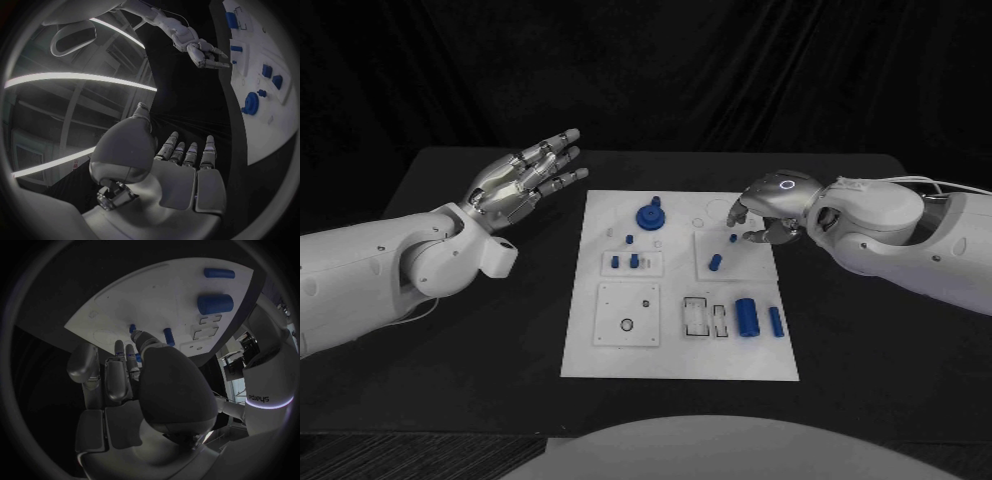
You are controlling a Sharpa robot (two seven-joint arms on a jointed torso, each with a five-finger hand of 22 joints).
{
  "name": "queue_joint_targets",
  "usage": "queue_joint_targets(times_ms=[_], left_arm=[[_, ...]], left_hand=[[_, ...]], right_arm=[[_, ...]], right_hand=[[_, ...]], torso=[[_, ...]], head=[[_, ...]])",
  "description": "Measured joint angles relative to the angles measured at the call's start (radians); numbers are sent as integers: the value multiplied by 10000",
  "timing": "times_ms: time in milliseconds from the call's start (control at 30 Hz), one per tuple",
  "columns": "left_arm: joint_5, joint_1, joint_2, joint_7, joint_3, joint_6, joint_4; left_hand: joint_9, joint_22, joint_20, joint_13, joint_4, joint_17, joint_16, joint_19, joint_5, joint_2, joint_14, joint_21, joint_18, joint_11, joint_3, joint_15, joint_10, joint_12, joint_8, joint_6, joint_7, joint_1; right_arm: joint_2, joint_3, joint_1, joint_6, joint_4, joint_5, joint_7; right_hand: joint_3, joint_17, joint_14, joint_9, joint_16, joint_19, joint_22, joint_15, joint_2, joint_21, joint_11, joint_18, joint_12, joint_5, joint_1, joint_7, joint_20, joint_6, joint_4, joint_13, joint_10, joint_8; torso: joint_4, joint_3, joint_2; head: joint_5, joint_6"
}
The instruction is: Assemble the parts on the task board
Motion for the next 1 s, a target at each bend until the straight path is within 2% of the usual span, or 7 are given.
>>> queue_joint_targets(times_ms=[133,200,400,600,667,767,1000], left_arm=[[67,-13,-6,-4,0,107,27],[88,-18,-9,-12,0,156,34],[131,-19,-9,-40,-1,285,63],[148,-20,-13,-83,-1,392,90],[152,-21,-14,-101,-1,424,92],[157,-24,-14,-135,0,474,92],[165,-41,-14,-215,0,563,75]], left_hand=[[5,-97,36,1,20,0,0,36,273,200,-5,0,0,112,-148,63,40,0,0,94,94,201],[22,-138,124,1,-1,1,0,54,418,310,-4,0,1,129,-231,167,57,0,0,198,197,312],[35,-208,145,21,22,3,0,73,642,455,32,0,-1,251,-340,202,107,0,0,332,332,456],[35,-255,197,31,-11,9,0,125,826,598,84,0,-1,291,-449,255,147,0,0,368,368,600],[35,-255,197,31,2,23,0,125,895,646,92,0,-2,291,-491,262,147,0,0,368,368,649],[34,-254,233,31,-13,30,0,161,929,689,121,0,-1,324,-505,291,181,0,0,368,368,691],[33,-242,275,41,-51,49,0,204,1204,773,175,0,0,347,-598,345,204,0,0,405,405,937]], right_arm=[[136,0,-54,-95,-117,-47,93],[208,0,-79,-121,-185,-60,130],[405,3,-214,-144,-425,-91,239],[542,0,-301,-129,-603,-106,308],[573,0,-322,-107,-651,-111,316],[600,0,-336,-50,-691,-115,317],[619,1,-362,140,-745,-120,298]], right_hand=[[100,0,0,-7,0,59,0,0,-21,0,10,0,-11,-25,-21,55,-1,-30,14,-65,126,-84],[185,0,0,-16,0,59,0,0,-21,0,1,-1,-77,-12,-21,70,-2,-46,-19,-100,162,-83],[363,-10,0,-15,0,59,-1,0,-63,0,-17,-1,-116,134,-63,69,-1,-45,-61,-164,338,-125],[509,-44,0,40,0,59,-1,0,-140,0,-32,-1,-167,135,-140,192,-2,89,-73,-224,455,-133],[509,-72,-1,77,0,59,-1,0,-208,0,-32,-1,-232,114,-208,140,-1,173,-73,-255,454,-105],[509,-116,-1,108,0,59,-1,0,-290,-52,-32,-1,-282,8,-322,174,-1,208,-73,-274,454,-74],[509,-208,-1,143,-89,55,-2,0,-294,-242,7,-1,-367,-145,-485,119,2,190,-73,-300,415,-74]], torso=[[67,-56,-24],[82,-67,-34],[89,-70,-41],[93,-70,-54],[93,-73,-57],[95,-81,-58],[102,-91,-65]], head=[[-42,0],[-44,0],[11,0],[25,0],[29,0],[37,0],[30,0]])
